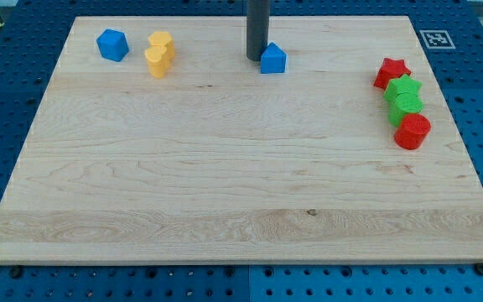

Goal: Nudge the yellow hexagon and yellow heart right a bit

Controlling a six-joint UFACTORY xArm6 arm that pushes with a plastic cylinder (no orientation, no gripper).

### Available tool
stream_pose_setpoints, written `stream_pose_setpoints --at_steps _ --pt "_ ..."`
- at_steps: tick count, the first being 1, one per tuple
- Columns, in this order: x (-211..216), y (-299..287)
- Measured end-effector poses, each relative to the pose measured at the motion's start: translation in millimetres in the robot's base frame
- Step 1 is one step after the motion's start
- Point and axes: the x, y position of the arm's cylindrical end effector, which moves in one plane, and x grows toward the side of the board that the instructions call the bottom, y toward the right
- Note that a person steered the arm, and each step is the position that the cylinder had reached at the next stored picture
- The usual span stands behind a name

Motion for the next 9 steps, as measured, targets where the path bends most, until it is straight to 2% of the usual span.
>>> stream_pose_setpoints --at_steps 2,4,6,9 --pt "-54.9 -63.4" --pt "-59.6 -176.1" --pt "-32.6 -177.5" --pt "36.0 -174.8"
